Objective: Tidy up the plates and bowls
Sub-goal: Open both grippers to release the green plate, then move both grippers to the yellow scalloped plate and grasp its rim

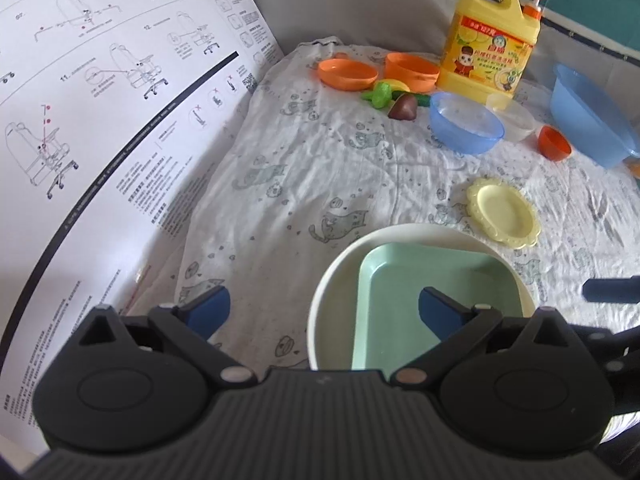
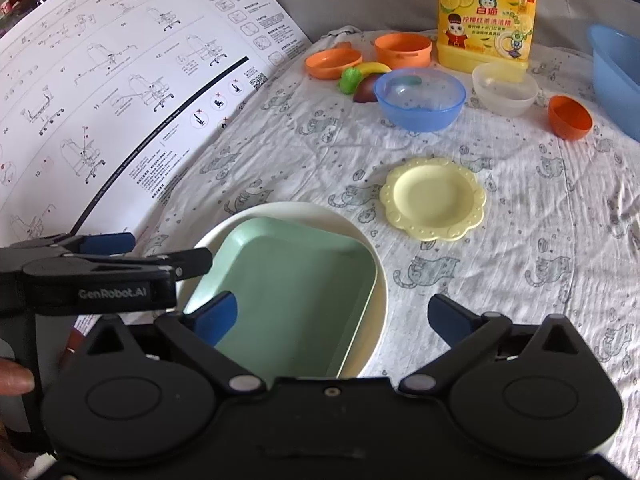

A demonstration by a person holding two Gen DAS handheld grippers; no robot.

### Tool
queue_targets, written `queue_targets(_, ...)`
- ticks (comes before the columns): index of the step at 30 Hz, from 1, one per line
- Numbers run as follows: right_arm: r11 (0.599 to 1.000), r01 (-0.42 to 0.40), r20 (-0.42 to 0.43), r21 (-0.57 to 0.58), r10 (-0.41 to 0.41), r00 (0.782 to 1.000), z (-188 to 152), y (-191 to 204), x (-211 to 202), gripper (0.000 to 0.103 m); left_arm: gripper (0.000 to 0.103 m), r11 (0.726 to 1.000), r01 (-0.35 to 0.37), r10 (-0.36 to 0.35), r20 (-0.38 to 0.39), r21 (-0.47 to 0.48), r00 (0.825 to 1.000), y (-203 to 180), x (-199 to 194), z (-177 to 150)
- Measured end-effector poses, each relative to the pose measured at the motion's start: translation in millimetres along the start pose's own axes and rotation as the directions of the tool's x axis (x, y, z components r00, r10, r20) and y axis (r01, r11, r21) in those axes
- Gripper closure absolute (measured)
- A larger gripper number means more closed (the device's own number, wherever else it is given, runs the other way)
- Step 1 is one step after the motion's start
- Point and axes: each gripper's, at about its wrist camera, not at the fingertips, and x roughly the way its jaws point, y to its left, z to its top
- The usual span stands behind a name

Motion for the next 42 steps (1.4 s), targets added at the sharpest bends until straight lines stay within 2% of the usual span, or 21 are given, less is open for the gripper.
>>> queue_targets(13, 0.998, 0.032, 0.034, 0.058, -0.034, 0.999, 0.0, -22.9, -9.6, 0.0, 0.0, 0.997, -0.003, 0.002, 0.009, 0.074, 1.0, -25.0, 1.5, 13.2)
queue_targets(20, 0.99, 0.07, 0.041, 0.119, -0.075, 0.996, 3.9, -50.5, -14.7, 0.0, 0.0, 0.995, 0.044, -0.046, 0.016, 0.089, 0.999, -43.9, 7.3, 28.0)
queue_targets(30, 0.955, 0.122, 0.043, 0.27, -0.138, 0.989, 16.5, -103.9, -11.5, 0.0, 0.0, 0.982, 0.105, -0.11, 0.02, 0.16, 0.994, -85.6, 26.2, 51.8)
queue_targets(35, 0.932, 0.112, 0.035, 0.346, -0.132, 0.991, 27.3, -132.7, 0.2, 0.0, 0.0, 0.971, 0.137, -0.14, 0.002, 0.198, 0.99, -110.0, 44.5, 60.4)
queue_targets(39, 0.913, 0.091, 0.024, 0.397, -0.11, 0.994, 36.2, -147.6, 15.5, 0.0, 0.0, 0.968, 0.126, -0.131, 0.01, 0.218, 0.991, -121.9, 59.9, 64.3)
queue_targets(42, 0.906, 0.082, 0.018, 0.415, -0.098, 0.995, 43.5, -151.2, 26.6, 0.007, 0.001, 0.967, 0.126, -0.129, 0.002, 0.22, 0.992, -125.9, 70.6, 68.7)
